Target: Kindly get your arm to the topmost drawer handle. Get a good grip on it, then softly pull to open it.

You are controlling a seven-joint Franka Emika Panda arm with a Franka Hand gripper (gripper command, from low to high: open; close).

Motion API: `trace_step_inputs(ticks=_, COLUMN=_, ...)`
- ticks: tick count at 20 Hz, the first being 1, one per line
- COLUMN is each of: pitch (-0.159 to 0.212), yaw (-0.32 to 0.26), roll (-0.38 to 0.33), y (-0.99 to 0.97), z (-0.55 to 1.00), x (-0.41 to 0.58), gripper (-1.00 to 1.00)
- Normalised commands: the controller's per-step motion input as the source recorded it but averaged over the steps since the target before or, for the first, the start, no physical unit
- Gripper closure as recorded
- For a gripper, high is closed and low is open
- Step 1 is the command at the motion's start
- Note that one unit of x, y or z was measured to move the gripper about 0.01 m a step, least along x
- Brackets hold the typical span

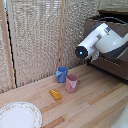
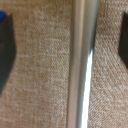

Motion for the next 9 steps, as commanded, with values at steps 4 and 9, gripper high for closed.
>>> trace_step_inputs(ticks=4, pitch=-0.069, yaw=-0.05, roll=0.294, y=0.26, z=0.16, x=0.111, gripper=-1.0)
trace_step_inputs(ticks=9, pitch=-0.109, yaw=-0.144, roll=0.336, y=0.31, z=0.02, x=0.012, gripper=-1.0)
